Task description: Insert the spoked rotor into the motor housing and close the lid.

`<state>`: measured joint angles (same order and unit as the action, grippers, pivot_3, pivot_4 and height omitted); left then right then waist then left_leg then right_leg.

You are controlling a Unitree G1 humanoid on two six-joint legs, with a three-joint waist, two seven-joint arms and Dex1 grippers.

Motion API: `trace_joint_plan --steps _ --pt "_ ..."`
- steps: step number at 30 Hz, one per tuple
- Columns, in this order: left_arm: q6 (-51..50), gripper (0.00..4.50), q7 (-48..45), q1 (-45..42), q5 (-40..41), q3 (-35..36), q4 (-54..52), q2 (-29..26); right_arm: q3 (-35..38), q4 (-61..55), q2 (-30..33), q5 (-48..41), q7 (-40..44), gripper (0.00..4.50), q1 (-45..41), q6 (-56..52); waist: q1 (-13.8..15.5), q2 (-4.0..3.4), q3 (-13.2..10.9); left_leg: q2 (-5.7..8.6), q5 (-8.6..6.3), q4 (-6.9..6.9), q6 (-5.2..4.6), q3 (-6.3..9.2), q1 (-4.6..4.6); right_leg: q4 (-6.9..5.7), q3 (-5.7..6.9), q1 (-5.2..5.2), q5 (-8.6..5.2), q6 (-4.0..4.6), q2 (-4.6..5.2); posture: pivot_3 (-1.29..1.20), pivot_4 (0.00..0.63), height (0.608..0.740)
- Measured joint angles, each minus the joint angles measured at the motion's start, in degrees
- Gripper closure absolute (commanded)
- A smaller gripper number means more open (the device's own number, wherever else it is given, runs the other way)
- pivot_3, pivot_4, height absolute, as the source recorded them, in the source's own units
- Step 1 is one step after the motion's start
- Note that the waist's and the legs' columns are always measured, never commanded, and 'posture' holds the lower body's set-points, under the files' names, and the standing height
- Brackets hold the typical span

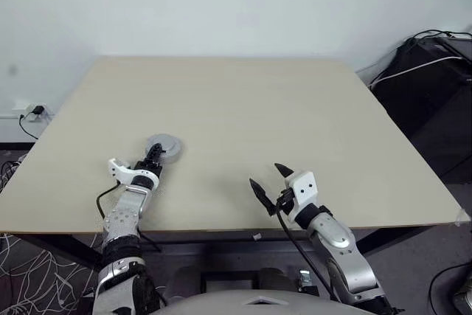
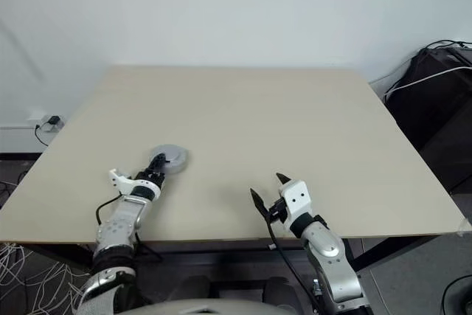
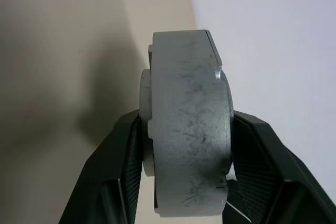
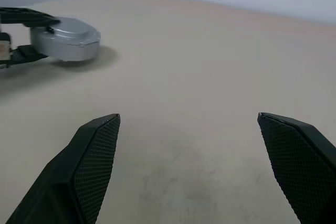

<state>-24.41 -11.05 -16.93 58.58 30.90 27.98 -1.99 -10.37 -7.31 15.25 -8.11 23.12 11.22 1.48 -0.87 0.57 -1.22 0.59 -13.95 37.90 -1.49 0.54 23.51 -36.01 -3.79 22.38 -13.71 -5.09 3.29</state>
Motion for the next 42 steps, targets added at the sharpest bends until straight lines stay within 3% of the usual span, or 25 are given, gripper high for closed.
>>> trace_joint_plan --steps 15,16,21,30,42 --pt "4.22 2.39 1.13 -7.01 -5.72 3.7 9.46 -0.98 0.13 0.22 0.05 1.01 1.06 0.0 0.67 0.59 0.23 0.06 0.0 -0.01 0.06 0.04 0.01 0.01 -0.18 -0.01 -0.01 -0.25 0.1 -0.09 -0.03 0.0 0.0 0.74" --pt "4.11 1.65 1.33 -7.05 -5.96 3.72 9.54 -0.98 0.13 0.24 0.02 1.02 1.03 0.0 0.67 0.58 0.23 0.06 0.0 -0.01 0.06 0.03 0.01 0.01 -0.31 -0.01 0.0 -0.38 0.09 -0.08 -0.03 0.0 0.0 0.74" --pt "2.96 0.08 1.73 -6.77 -6.42 3.61 8.84 -0.84 0.13 0.39 -0.12 1.1 0.9 0.0 0.66 0.49 0.15 0.07 -0.01 -0.06 0.05 0.01 0.03 0.01 -0.78 0.0 -0.01 -0.78 0.08 -0.08 -0.01 0.0 0.0 0.74" --pt "-2.9 0.04 2.09 -3.2 -6.35 2.97 2.74 -0.96 0.12 0.6 -0.21 1.29 0.72 0.0 0.62 0.34 -0.17 0.06 0.02 -0.07 0.03 -0.04 0.03 0.08 -0.87 0.0 -0.07 -0.8 0.1 -0.05 0.03 0.0 0.0 0.74" --pt "-13.2 0.04 5.46 7.91 -4.67 1.07 -13.44 0.48 0.17 1.23 -0.32 1.28 0.63 0.0 0.51 -0.53 -0.58 -0.19 0.37 -0.08 -0.16 -0.1 0.27 0.04 -0.96 0.01 -0.1 -0.8 0.06 0.01 0.13 0.0 0.0 0.74"
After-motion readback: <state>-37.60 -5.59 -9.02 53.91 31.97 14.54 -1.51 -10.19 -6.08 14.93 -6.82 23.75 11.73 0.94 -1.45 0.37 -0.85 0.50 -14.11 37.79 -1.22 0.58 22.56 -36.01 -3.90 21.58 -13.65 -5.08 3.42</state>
